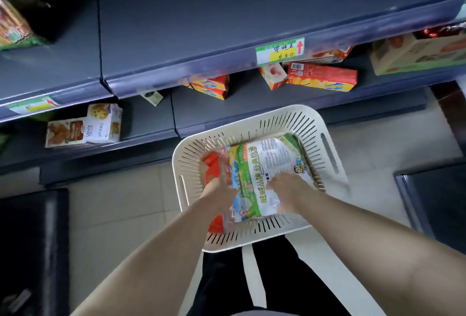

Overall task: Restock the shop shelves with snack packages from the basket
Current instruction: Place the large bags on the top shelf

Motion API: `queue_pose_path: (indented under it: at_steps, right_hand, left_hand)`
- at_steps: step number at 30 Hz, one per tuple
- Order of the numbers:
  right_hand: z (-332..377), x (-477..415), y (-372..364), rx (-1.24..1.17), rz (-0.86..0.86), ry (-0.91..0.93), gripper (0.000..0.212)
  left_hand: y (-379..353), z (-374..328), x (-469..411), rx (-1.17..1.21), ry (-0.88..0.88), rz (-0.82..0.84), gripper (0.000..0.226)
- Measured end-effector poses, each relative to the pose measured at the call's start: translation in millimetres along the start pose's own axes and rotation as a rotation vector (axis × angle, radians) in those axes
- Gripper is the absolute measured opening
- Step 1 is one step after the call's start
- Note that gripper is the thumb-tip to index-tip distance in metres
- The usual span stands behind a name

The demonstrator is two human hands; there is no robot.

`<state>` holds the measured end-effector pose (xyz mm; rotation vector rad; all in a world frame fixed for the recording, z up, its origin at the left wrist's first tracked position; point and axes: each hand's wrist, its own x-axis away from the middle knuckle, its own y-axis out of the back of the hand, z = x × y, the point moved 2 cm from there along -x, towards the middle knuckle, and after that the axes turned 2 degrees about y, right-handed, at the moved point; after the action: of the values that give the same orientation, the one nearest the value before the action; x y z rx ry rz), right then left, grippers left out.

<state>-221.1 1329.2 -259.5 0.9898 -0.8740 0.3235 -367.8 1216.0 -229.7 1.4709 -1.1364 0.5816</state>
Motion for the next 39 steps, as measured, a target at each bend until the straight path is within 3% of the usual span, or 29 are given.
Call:
queue_pose_path:
  at_steps: [5, 10, 14, 17, 24, 28, 33, 39]
  right_hand:
    - [26, -28, -10, 0.051, 0.001, 0.165, 0.042]
    - [46, -42, -25, 0.191, -0.104, 0.278, 0.046]
    - [52, -46, -31, 0.307, -0.192, 0.268, 0.028]
    - [57, -37, -34, 0.325, -0.199, 0.262, 0.028]
    - [61, -9, -11, 0.162, -0.348, 0.265, 0.038]
    - [61, 18, 28, 0.103, -0.539, 0.180, 0.048]
    - [44, 32, 73, -0.112, -0.573, 0.057, 0.024]
    - [32, 40, 114, -0.454, -0.614, -0.063, 0.009]
  left_hand:
    - [-1, 22, -5, 0.185, 0.079, -0.038, 0.036]
    - [0, 32, -13, 0.308, 0.112, -0.068, 0.029]
    - [2, 40, -15, 0.352, 0.113, -0.077, 0.022]
    - [5, 47, -13, 0.391, 0.129, -0.096, 0.018]
    - [39, 39, 7, 0.304, 0.067, -0.259, 0.023]
    - [69, 19, 29, 0.291, 0.005, -0.425, 0.032]
    - [100, 11, 55, 0.439, -0.044, -0.628, 0.040]
    - [111, 29, 76, 0.613, -0.003, -0.712, 0.031]
